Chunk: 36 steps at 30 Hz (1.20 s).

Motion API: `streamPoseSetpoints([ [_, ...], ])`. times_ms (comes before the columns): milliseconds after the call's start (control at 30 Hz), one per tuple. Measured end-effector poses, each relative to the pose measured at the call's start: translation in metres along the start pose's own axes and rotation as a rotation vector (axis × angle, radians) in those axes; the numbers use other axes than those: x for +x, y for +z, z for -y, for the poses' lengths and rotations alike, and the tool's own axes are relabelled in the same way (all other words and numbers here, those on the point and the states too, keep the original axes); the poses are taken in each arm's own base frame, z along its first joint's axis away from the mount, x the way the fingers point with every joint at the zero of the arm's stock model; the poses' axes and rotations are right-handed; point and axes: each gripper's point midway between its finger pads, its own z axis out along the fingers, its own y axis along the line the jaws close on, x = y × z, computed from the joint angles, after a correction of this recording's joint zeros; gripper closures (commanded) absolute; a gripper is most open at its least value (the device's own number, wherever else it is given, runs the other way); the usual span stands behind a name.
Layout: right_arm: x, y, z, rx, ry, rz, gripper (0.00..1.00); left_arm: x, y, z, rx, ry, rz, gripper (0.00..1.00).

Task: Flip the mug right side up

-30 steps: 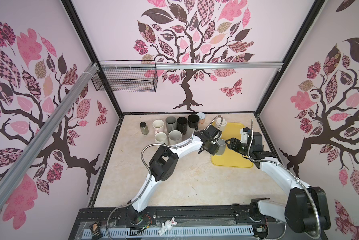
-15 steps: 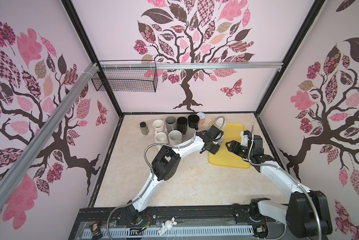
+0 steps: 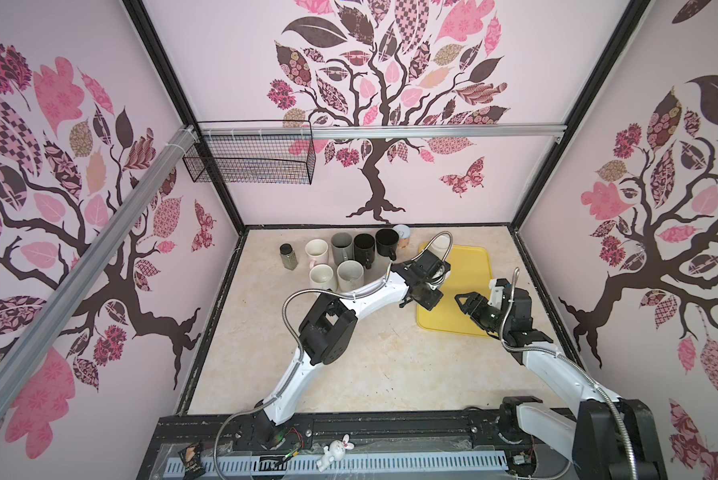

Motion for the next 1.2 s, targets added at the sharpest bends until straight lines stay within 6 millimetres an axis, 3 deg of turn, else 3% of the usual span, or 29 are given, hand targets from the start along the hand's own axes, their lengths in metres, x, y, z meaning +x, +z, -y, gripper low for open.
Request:
streamPoseSetpoints([
  [300, 0.005, -0.018, -0.018, -0.058, -0.172, 0.061, 0.42, -0.043, -0.050, 0.029, 0.185, -0.149, 0.143, 1.00],
  [500, 0.021, -0.018, -0.043, -0.129, -0.339, 0.075, 0.42, -0.057, -0.087, 0.029, 0.301, -0.324, 0.209, 1.00],
  [767, 0.011, -0.026, -0.080, -0.239, -0.524, 0.182, 0.42, -0.070, -0.123, 0.031, 0.403, -0.462, 0.271, 1.00],
  [967, 0.022, -0.028, -0.101, -0.292, -0.651, 0.201, 0.42, -0.076, -0.134, 0.036, 0.471, -0.523, 0.297, 1.00],
  [1200, 0.022, -0.021, -0.109, -0.279, -0.721, 0.215, 0.48, -0.076, -0.132, 0.037, 0.524, -0.576, 0.293, 1.00],
])
